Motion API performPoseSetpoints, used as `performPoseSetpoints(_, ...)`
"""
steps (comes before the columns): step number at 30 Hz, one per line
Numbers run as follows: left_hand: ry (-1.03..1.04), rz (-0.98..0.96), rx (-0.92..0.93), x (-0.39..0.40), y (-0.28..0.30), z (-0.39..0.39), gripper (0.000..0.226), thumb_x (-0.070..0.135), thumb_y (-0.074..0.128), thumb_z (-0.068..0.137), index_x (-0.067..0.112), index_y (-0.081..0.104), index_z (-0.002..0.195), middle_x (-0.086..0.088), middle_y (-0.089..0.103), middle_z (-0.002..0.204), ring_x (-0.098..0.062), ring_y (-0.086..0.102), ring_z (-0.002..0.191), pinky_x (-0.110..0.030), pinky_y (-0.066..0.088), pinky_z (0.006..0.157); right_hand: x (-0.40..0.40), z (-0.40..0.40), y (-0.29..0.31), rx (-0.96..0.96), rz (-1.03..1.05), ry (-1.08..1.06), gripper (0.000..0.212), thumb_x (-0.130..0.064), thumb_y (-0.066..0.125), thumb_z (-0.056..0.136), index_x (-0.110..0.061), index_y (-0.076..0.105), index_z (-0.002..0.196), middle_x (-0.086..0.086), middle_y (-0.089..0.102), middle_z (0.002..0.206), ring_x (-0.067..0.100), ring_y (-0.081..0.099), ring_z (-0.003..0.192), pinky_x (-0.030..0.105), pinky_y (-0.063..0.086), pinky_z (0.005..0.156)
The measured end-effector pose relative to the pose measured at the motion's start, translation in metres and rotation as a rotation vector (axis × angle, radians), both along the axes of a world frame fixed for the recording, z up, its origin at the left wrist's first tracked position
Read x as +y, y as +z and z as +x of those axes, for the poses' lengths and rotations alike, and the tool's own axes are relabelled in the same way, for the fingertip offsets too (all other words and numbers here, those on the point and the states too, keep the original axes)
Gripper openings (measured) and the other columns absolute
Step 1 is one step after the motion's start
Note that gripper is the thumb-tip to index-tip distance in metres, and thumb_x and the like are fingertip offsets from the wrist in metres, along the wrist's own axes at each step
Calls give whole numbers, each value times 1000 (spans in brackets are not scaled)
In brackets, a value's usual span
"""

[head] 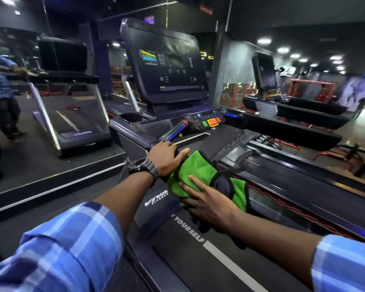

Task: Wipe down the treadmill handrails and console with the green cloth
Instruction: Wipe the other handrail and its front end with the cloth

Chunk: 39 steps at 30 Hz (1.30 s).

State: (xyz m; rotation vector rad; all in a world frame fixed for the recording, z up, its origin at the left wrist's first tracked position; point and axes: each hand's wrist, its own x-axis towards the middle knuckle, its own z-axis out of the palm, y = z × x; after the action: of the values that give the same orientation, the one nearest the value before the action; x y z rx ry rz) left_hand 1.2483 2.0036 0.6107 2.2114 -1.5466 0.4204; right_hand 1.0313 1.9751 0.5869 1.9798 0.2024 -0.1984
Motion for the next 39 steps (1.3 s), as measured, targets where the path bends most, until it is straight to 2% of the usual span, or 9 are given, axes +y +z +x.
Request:
performPoseSetpoints(6,1,52,-110,-16,6,-62,83,78,1,81,17,56,68,-13,70,93,-33,62,93,-38,49,80,5,-89,0,19,38,-54,51,-33,34,100,-23,32,149,-1,20,160,40,-6,147,65,-12,111)
performPoseSetpoints(10,28,97,-164,-17,5,-96,77,76,4,83,19,53,66,-10,70,89,-32,63,92,-38,44,80,1,-155,-1,-85,129,-115,53,-31,34,97,-21,32,149,2,17,160,43,-16,145,70,-11,110)
performPoseSetpoints(14,97,121,-137,-7,7,-110,82,76,12,85,16,67,82,-10,69,95,-31,62,96,-37,47,81,-4,-211,7,-408,467,-61,53,-30,38,82,-25,54,133,-1,32,156,44,27,141,66,30,98)
performPoseSetpoints(18,133,124,-57,5,11,-127,79,79,16,84,16,65,87,-10,68,98,-31,62,96,-39,50,84,-12,-230,26,-590,777,-304,75,-44,63,63,-35,46,135,-4,33,155,35,53,114,46,52,78)
performPoseSetpoints(21,150,120,0,10,13,-136,74,76,23,85,12,62,89,-13,67,102,-32,61,98,-40,49,86,-14,-220,40,-653,868,-469,81,-57,58,76,-39,20,146,-9,24,153,25,50,116,40,52,87)
performPoseSetpoints(23,155,113,4,11,12,-134,63,68,32,91,12,59,88,-15,66,103,-32,60,98,-39,48,86,-19,-206,45,-650,920,-487,79,-66,51,80,-40,15,146,-9,28,149,24,50,121,40,49,89)
performPoseSetpoints(32,139,1,53,0,0,-69,46,40,32,100,6,63,97,-15,66,105,-33,59,103,-40,45,93,-36,-76,49,-628,1039,-588,79,-79,37,82,-29,28,142,7,46,137,36,56,117,46,46,90)
performPoseSetpoints(35,88,15,67,-6,-4,-45,57,44,21,92,7,64,99,-14,66,104,-32,59,103,-41,44,95,-45,-20,46,-639,1112,-627,73,-77,36,84,-25,36,136,9,50,135,35,55,120,46,44,93)
performPoseSetpoints(39,-12,21,48,-7,-10,-22,48,30,35,74,3,64,101,-16,66,107,-35,59,106,-43,43,98,-50,31,46,-667,1159,-645,66,-72,35,87,-23,44,130,11,54,133,35,55,119,46,44,95)
